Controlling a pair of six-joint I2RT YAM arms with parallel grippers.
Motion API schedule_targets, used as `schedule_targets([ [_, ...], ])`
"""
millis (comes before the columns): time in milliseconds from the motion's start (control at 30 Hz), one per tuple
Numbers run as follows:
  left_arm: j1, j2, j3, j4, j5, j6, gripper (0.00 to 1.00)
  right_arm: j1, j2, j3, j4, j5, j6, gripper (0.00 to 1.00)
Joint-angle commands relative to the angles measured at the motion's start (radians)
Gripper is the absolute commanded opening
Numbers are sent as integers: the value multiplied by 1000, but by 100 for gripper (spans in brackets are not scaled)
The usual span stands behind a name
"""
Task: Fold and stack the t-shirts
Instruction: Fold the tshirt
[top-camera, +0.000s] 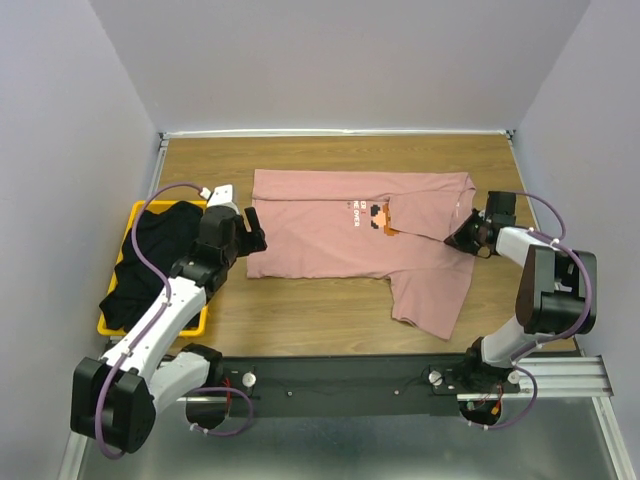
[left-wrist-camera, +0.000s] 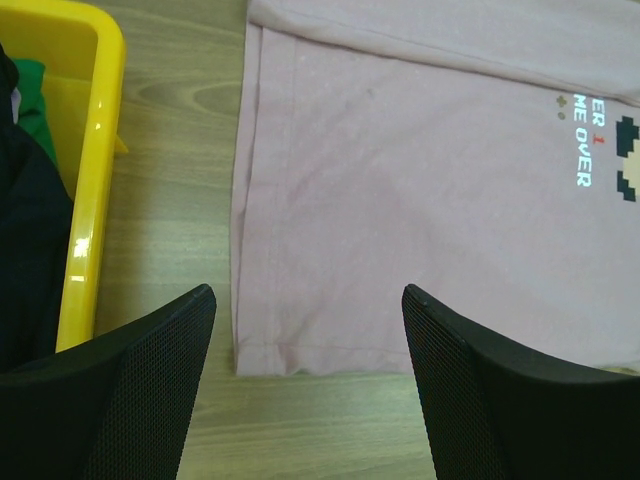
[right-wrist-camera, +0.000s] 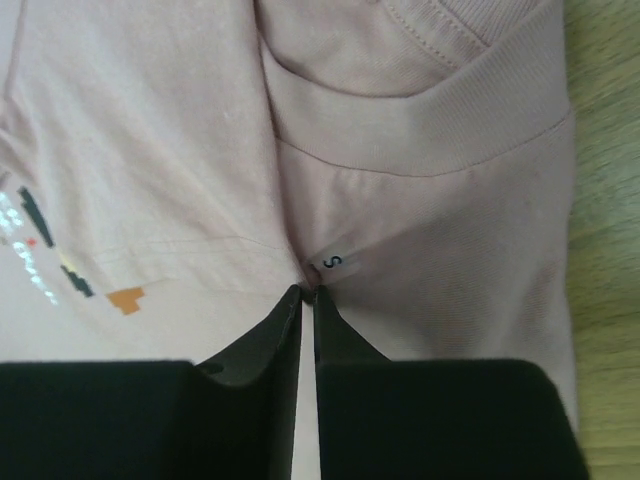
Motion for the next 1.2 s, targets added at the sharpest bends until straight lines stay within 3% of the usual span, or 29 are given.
schedule_targets([
  [0, 0, 30, 31, -84, -47, -64, 83, -8, -21, 25, -63, 53, -64, 22],
  [33, 0, 39, 37, -107, -49, -75, 83, -8, -27, 29, -85, 53, -81, 32],
  [233, 0, 98, 41, -153, -37, -108, 83, -8, -136, 39, -143, 66, -101, 45],
  [433, 0, 179, 62, -240, -29, -125, 81, 9, -228, 5, -155, 78, -117, 46],
  [667, 0, 280, 56, -247, -21, -156, 66, 45, -277, -24, -152, 76, -130, 47],
  [1167, 0, 415, 36, -182, -58, -219, 58, 52, -300, -53, -123, 67, -132, 47],
])
